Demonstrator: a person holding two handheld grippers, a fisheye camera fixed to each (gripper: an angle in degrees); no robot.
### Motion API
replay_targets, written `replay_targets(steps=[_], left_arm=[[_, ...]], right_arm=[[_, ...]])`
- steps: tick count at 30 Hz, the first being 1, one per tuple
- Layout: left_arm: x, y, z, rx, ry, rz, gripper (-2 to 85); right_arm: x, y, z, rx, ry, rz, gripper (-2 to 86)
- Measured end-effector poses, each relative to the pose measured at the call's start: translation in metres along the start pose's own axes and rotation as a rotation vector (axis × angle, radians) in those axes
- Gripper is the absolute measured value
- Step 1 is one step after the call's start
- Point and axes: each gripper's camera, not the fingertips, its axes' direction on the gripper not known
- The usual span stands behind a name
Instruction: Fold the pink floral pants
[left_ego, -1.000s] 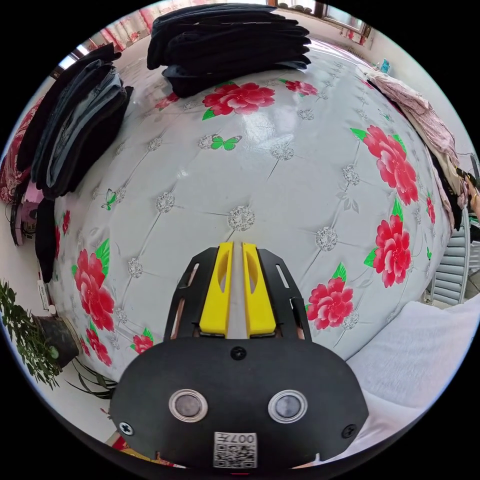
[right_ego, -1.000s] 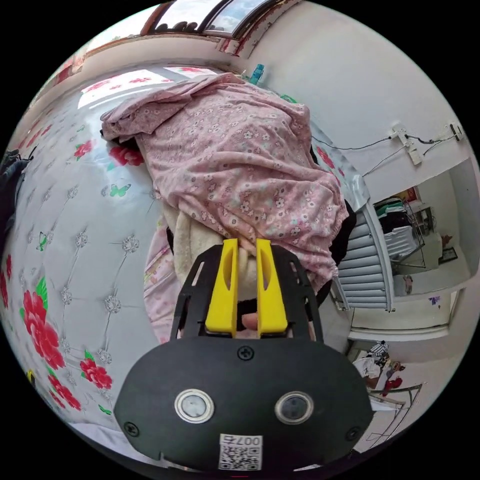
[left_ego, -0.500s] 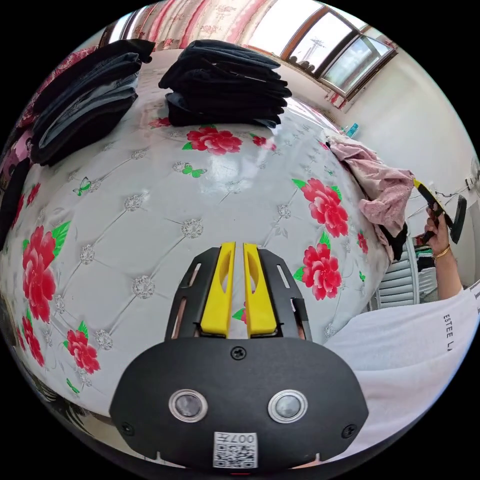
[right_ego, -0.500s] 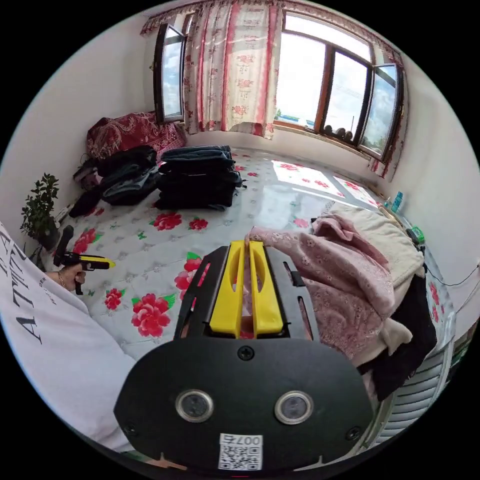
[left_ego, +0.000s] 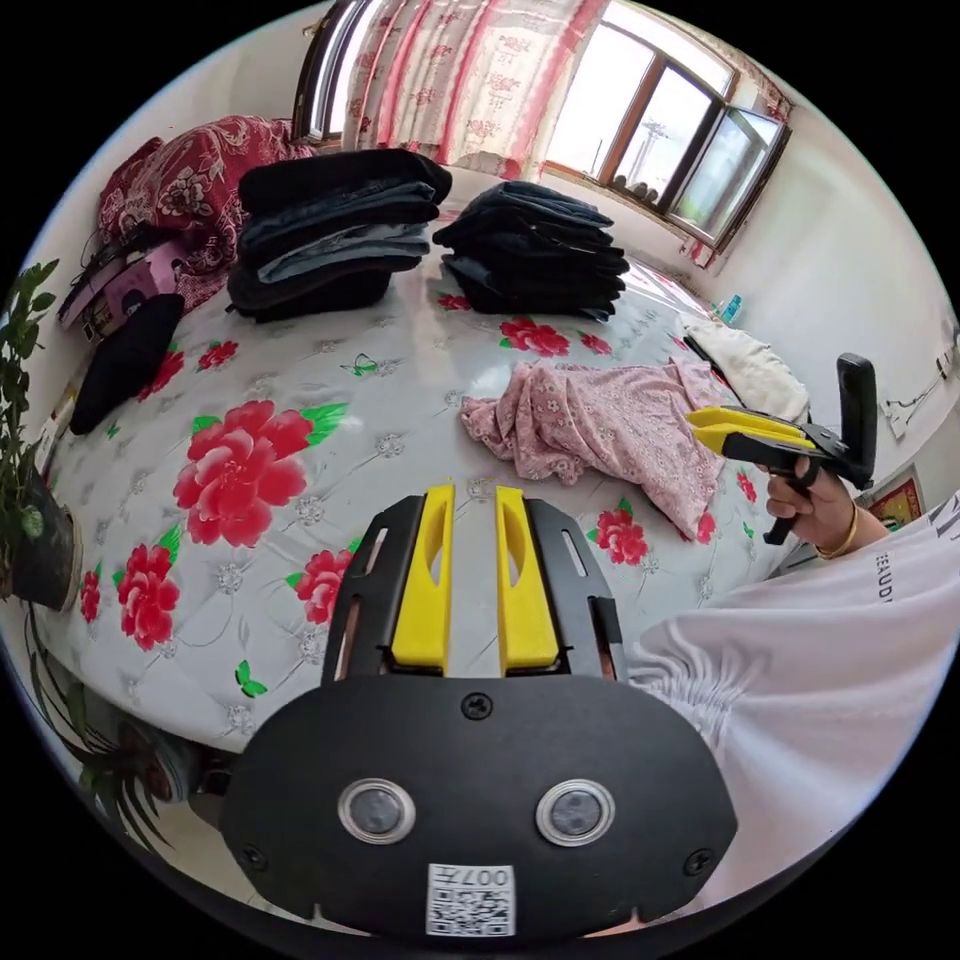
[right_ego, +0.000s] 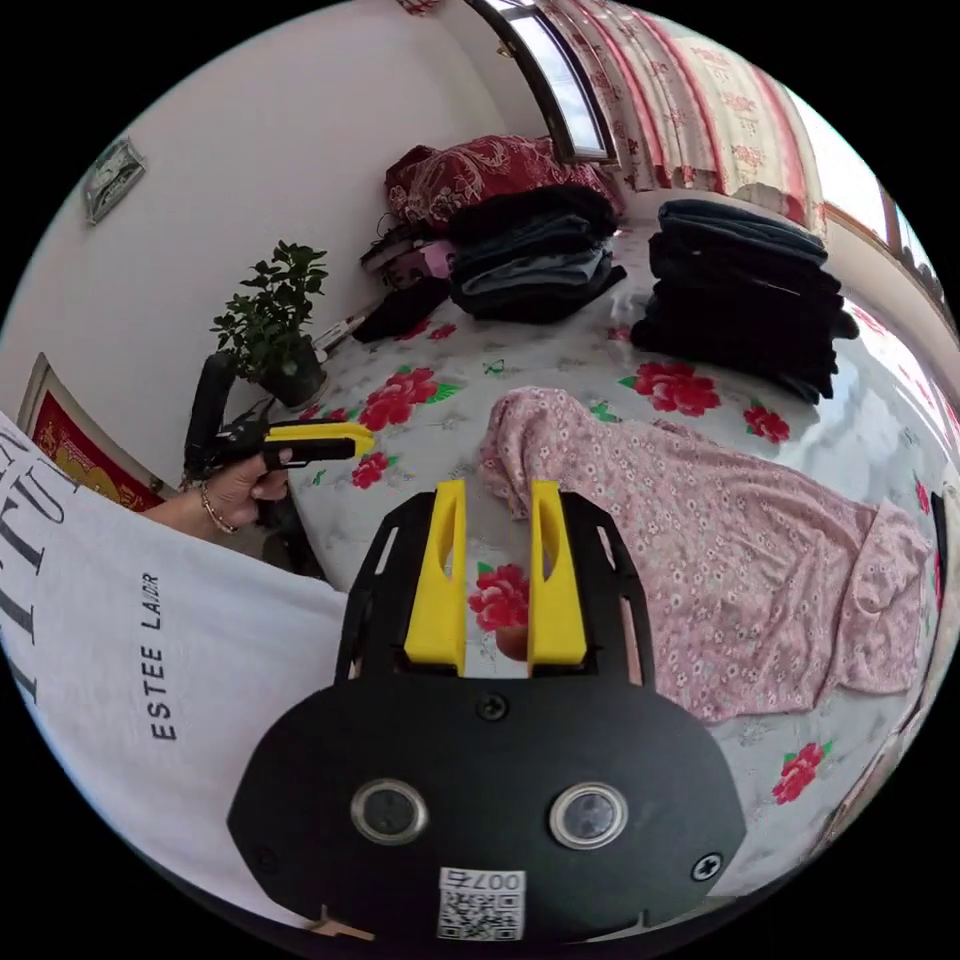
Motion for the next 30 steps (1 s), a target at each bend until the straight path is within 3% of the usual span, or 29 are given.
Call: replay_targets(steps=[6,10,15,19,22,25,30], left_arm=[[0.104,-0.035,0.058,-0.060,0.174,0.327,10.5],[0.139,-0.090,0.126,-0.095,0.133,0.392,10.5],[0.120,-0.146,0.177,-0.168,0.047,0.490,5.2],[0.072,-0.193,0.151,-0.215,-0.189,0.423,-0.2],[0.013,-0.196,0.080,-0.127,-0.163,0.298,-0.6],[-0.036,-0.168,0.011,-0.082,-0.296,0.129,-0.1],[-0.049,-0.103,-0.028,-0.089,-0.205,-0.042,7.4]], right_arm=[[0.067,0.079,-0.041,-0.011,0.227,0.324,5.2],[0.091,0.108,-0.078,0.059,0.328,0.492,5.3],[0.103,0.126,-0.095,0.091,0.379,0.567,5.7],[0.130,0.123,-0.092,0.064,0.409,0.570,6.4],[0.158,0.105,-0.085,0.056,0.411,0.546,7.2],[0.192,0.073,-0.071,0.045,0.394,0.514,8.3],[0.246,-0.004,-0.041,0.026,0.372,0.418,9.8]])
